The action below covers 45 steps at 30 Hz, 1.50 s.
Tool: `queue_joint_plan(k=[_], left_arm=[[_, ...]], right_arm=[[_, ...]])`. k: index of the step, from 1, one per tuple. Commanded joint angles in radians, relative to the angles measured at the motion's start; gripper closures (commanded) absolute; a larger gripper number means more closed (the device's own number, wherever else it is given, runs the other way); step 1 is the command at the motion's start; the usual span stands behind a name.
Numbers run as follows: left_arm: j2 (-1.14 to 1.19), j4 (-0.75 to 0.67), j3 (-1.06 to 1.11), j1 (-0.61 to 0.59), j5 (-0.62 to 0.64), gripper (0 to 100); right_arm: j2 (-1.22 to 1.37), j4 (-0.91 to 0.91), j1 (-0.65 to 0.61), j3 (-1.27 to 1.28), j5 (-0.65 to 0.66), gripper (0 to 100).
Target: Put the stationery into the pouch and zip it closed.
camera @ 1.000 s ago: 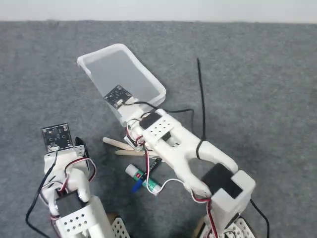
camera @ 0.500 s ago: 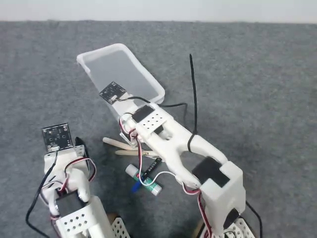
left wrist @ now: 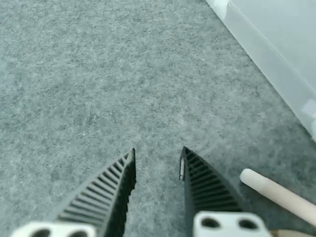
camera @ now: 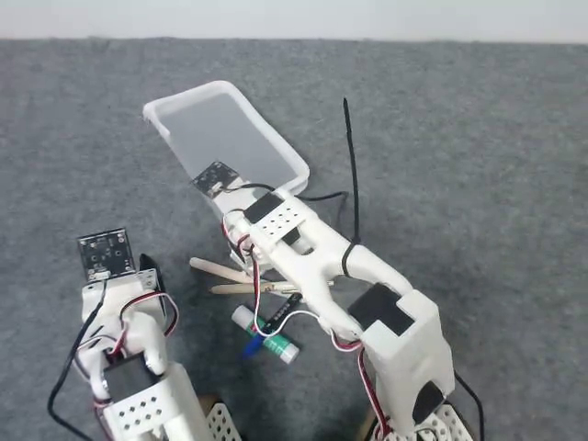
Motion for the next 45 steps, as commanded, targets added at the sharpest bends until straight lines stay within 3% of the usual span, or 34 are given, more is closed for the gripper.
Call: queue_joint_plan(k=[1,18,30,37,42,45], left_arm=[[-0.023,-0.021,-0.015,-0.006,0.0,86],[-0.023,-0.026,-0.016,-0.006,0.0,85],[-0.023,-0.015,-0.067,0.0,0.002,75],[-0.023,0.064,-0.15,0.157,0.028,75],[-0.023,0.1,-0.205,0.238,0.147,64],[-0.023,0.095,-0.217,0.275,0.161,63]], right_arm=[[-0.016,0.019,0.007,-0.023,0.011,99.2],[-0.282,0.113,0.041,0.069,0.005,99.2],[-0.627,-0.097,0.041,0.391,0.003,99.2],[-0.792,-0.17,0.041,0.525,0.003,99.2],[-0.891,-0.205,0.041,0.6,0.003,99.2],[-0.947,-0.209,0.041,0.632,0.003,99.2]])
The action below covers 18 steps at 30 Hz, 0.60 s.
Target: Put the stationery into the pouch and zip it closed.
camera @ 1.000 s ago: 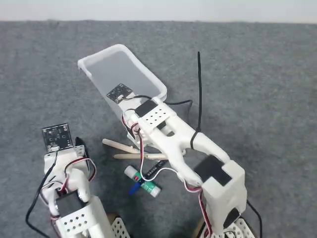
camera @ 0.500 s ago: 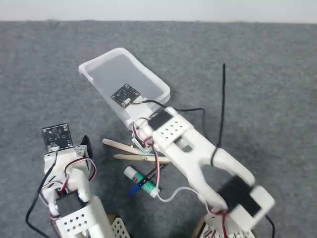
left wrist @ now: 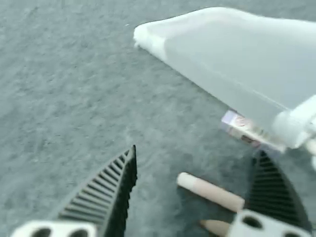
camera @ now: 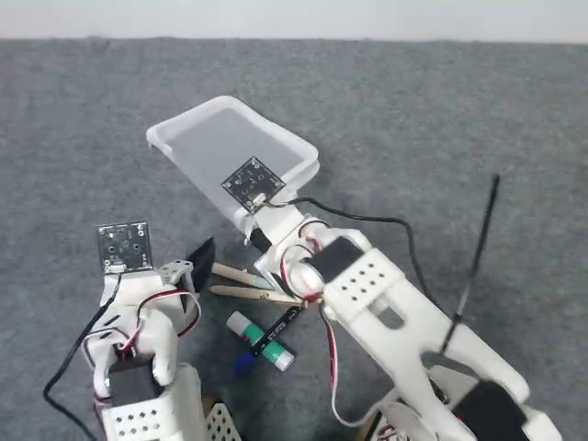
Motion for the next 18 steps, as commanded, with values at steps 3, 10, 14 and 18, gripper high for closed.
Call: queue_joint_plan(k=[3,10,14,18], left_arm=[[-0.023,0.003,-0.071,0.095,0.041,63],[-0.023,-0.028,-0.068,0.12,0.054,63],[-0.023,-0.064,-0.067,0.12,0.086,63],[-0.023,-0.117,-0.041,0.121,0.095,63]], right_arm=[[-0.18,-0.028,0.013,0.038,0.003,99.2],[-0.249,-0.03,0.008,0.078,0.003,99.2],[-0.249,-0.03,0.007,0.08,0.003,99.2],[-0.254,-0.024,0.005,0.08,0.003,99.2]])
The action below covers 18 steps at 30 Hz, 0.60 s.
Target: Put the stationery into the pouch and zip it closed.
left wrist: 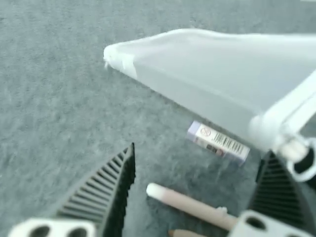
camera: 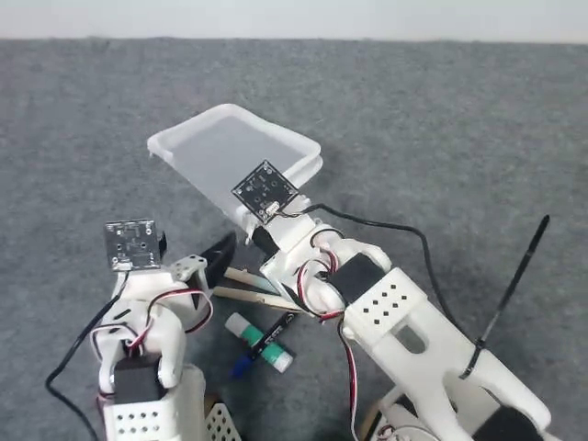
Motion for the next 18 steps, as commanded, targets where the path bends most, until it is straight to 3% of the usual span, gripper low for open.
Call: queue_joint_plan(k=[1,6,18], left_arm=[[-0.023,-0.084,-0.021,0.011,0.028,63],[-0.023,-0.115,0.024,0.084,0.028,63],[-0.023,-0.229,0.108,0.091,0.021,64]], right_arm=[[-0.07,-0.015,0.001,-0.015,0.003,99.2],[-0.07,-0.012,-0.025,-0.014,0.005,99.2],[-0.071,0.008,-0.047,-0.014,0.006,99.2]])
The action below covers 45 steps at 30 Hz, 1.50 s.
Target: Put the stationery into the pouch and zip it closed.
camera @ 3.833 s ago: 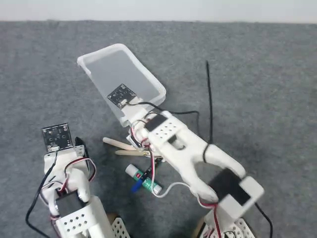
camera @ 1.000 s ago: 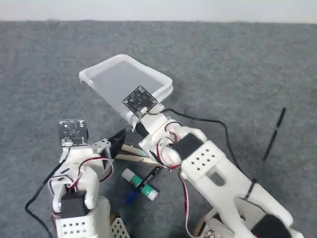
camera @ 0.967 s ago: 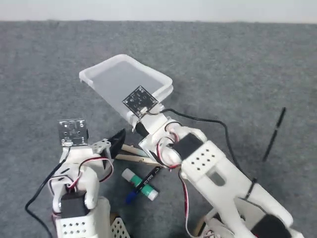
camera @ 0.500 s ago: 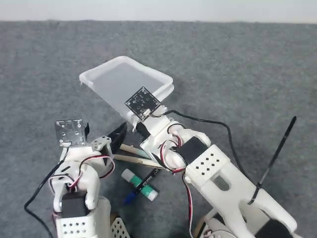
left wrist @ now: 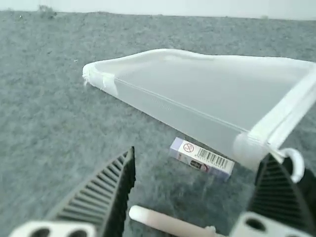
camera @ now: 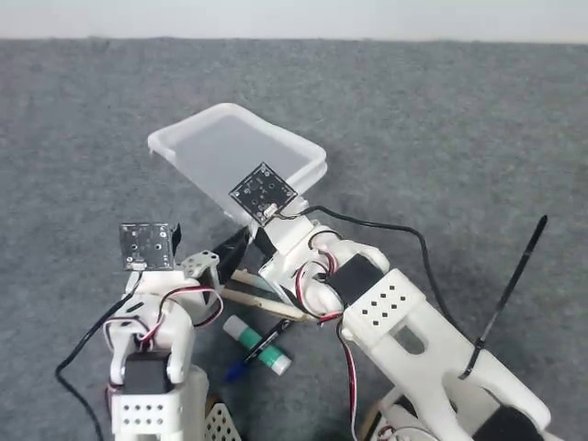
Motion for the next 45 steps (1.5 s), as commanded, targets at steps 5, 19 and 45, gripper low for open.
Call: queue_joint_plan(k=[5,19,45], left_arm=[[-0.023,-0.068,0.013,0.017,-0.02,67],[-0.023,0.12,-0.091,0.015,-0.026,62],[-0.023,0.12,-0.096,0.009,0.003,62]], right_arm=[[-0.071,0.007,-0.053,-0.014,0.008,99.2],[-0.156,0.025,-0.015,-0.014,0.037,99.2],[-0.351,0.067,-0.062,0.061,0.097,99.2]])
